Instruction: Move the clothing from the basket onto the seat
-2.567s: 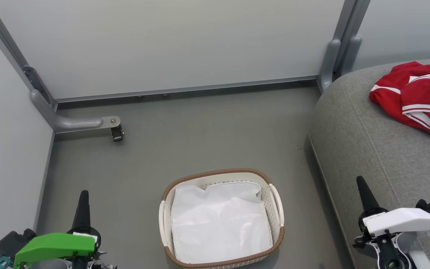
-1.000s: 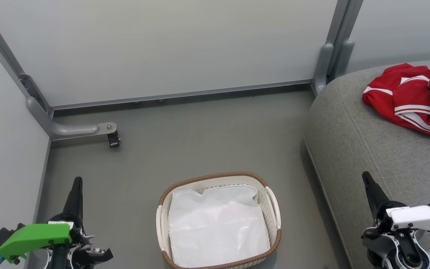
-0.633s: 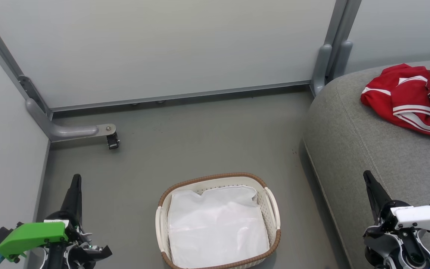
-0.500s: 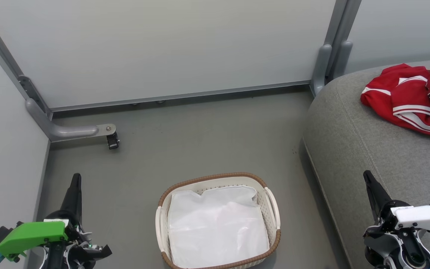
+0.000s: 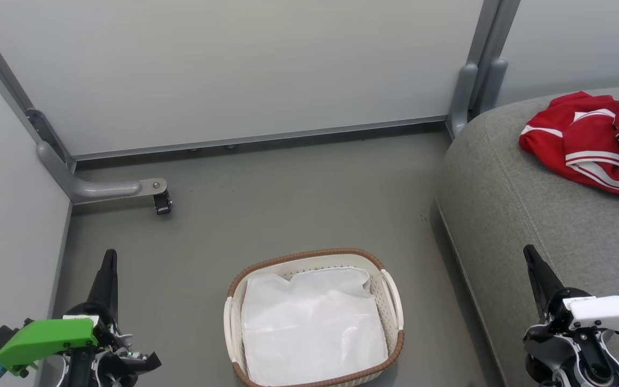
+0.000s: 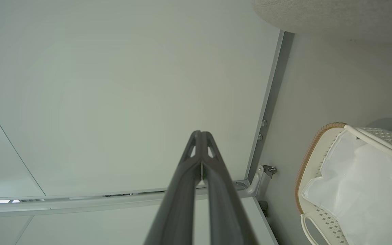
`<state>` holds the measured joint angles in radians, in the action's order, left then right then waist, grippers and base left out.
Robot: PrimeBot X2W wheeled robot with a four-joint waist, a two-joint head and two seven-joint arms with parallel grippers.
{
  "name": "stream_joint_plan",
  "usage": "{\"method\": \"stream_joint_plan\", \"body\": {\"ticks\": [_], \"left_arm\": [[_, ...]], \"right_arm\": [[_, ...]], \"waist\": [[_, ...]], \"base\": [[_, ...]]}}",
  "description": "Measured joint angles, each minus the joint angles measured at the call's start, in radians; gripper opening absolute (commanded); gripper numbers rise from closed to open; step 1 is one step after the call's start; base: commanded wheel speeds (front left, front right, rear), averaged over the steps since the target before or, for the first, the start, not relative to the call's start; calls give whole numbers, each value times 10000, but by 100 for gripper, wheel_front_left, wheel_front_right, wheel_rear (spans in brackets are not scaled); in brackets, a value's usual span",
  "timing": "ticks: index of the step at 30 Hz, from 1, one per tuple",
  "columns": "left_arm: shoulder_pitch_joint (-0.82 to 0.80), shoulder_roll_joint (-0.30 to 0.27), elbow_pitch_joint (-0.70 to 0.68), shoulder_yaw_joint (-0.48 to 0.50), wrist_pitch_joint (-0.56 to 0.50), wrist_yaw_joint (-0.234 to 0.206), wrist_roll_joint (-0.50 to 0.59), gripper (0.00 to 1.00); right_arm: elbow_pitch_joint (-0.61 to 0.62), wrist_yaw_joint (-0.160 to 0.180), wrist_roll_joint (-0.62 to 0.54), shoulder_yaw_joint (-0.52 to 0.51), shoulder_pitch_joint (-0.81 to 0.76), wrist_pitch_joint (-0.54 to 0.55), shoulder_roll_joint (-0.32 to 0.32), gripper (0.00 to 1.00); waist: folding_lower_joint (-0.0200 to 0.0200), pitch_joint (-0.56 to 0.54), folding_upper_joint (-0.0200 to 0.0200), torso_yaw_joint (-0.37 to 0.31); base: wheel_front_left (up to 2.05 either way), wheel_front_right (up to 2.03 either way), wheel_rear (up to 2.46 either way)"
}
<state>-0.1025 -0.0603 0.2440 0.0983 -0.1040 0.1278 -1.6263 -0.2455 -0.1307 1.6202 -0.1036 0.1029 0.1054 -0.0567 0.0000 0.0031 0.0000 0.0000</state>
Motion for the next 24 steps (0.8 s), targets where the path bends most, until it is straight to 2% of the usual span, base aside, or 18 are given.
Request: {"method": "stream_joint_plan", "body": {"ticks": [24], "left_arm": [[-1,31,0,42,-15,0,8,0]], "right_arm": [[0,0,-8,-31,3,40,23,0]], "waist": [[0,0,0,0]], "base": [[0,0,0]]}}
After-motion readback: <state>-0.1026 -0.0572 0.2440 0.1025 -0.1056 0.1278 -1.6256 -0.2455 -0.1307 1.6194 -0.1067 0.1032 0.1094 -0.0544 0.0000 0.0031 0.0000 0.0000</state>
